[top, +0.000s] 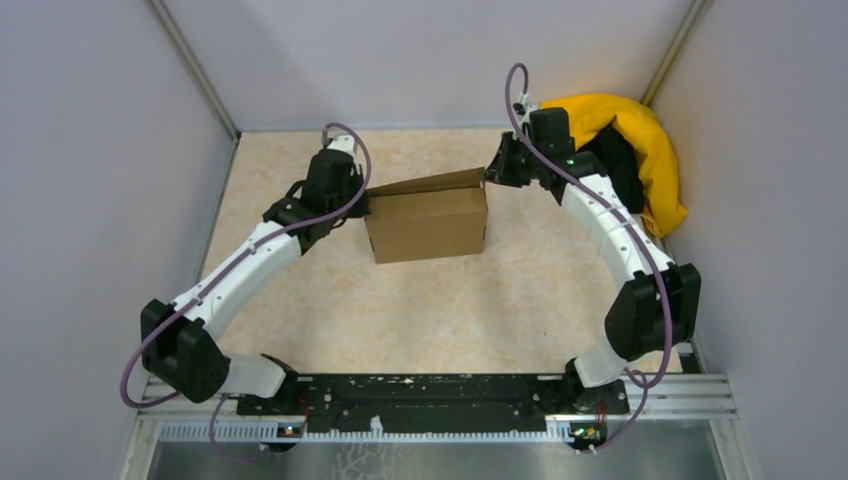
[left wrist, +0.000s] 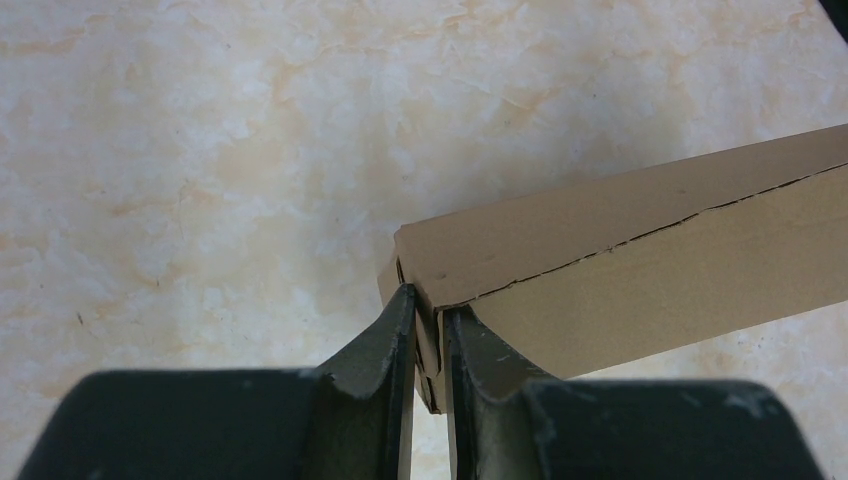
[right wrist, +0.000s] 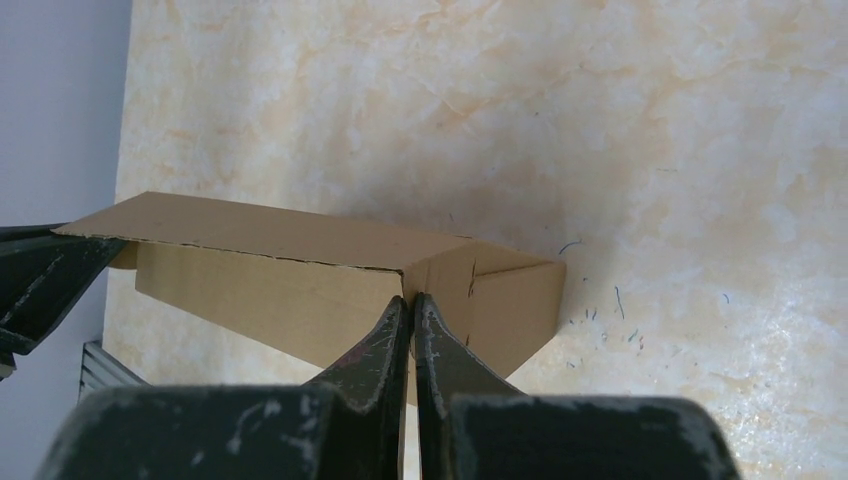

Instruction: Fold the paper box

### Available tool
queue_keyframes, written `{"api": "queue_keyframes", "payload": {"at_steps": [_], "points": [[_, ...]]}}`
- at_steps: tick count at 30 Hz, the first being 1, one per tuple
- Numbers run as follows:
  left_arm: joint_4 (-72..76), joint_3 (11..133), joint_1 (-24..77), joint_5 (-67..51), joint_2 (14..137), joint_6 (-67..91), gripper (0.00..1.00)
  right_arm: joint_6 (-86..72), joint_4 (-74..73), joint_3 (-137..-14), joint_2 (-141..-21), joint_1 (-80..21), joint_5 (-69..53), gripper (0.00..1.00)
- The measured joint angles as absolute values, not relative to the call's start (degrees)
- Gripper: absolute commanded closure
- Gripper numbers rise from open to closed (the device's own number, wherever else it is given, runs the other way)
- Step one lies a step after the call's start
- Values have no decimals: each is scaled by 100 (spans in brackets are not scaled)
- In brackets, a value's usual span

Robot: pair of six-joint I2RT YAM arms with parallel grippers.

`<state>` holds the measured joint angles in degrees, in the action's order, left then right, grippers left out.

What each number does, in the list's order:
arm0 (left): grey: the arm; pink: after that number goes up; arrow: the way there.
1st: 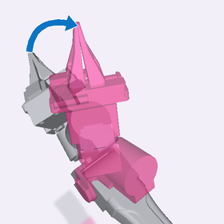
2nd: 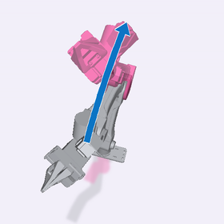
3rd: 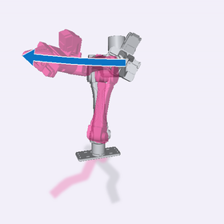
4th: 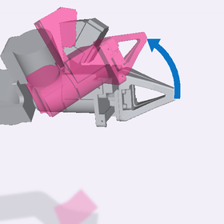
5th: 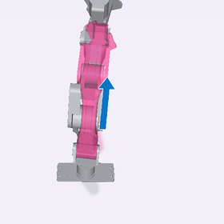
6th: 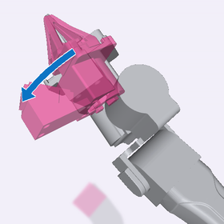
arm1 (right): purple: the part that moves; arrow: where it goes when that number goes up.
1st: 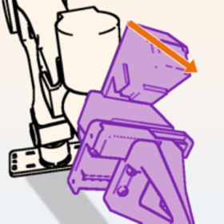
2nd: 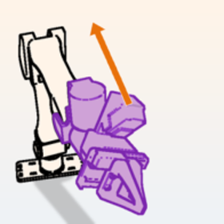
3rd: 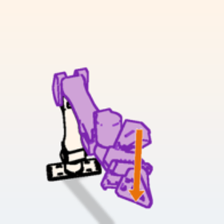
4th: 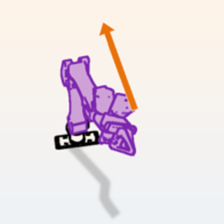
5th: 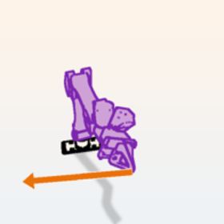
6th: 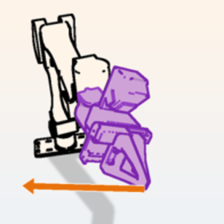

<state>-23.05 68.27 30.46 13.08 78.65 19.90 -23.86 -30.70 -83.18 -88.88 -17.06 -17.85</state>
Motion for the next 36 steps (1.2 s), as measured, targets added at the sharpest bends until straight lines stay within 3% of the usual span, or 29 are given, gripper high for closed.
{"api": "queue_keyframes", "payload": {"at_steps": [16, 36], "points": [[-2305, 6831, 3146, 1481, 7920, 1994, 81, -2425, -3089, -8281, -8858, -1632, -1940, 100], [-1973, 6445, 3297, 1815, 7712, 2169, 86, -2617, -2303, -7275, -8180, -1619, -1968, 100]]}}
